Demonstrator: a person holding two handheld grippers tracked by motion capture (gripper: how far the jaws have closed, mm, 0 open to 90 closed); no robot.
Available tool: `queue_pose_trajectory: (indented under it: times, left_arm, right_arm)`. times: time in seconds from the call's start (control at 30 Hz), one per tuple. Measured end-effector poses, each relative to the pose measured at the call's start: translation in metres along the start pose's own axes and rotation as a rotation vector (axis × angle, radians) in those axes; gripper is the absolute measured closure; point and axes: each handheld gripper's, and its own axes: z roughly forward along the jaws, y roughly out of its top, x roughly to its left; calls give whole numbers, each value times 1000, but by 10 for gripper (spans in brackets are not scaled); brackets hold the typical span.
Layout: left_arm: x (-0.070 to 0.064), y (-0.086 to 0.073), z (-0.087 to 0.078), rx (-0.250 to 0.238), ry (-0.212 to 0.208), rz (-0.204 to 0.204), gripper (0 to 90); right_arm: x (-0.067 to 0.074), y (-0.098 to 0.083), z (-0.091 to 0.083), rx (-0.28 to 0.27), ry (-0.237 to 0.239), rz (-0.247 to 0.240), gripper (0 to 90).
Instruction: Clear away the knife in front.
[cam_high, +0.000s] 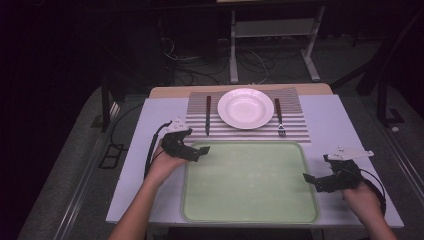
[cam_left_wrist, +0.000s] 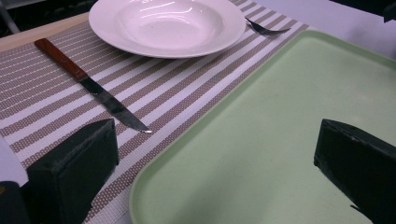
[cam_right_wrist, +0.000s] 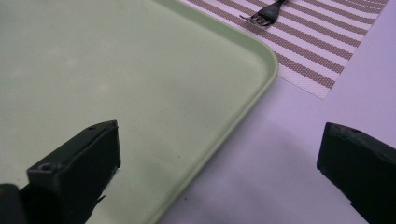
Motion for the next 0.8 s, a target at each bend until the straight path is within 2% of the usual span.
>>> queue_pose_trajectory:
  times: [0.6, 0.8]
  left_arm:
    - [-1, 8, 16, 24, -8, 25, 0]
    - [5, 12, 24, 21, -8, 25, 0]
  right_arm:
    - [-1, -1, 0, 4, -1, 5, 0]
    - [-1, -1, 0, 8, -5, 9, 0]
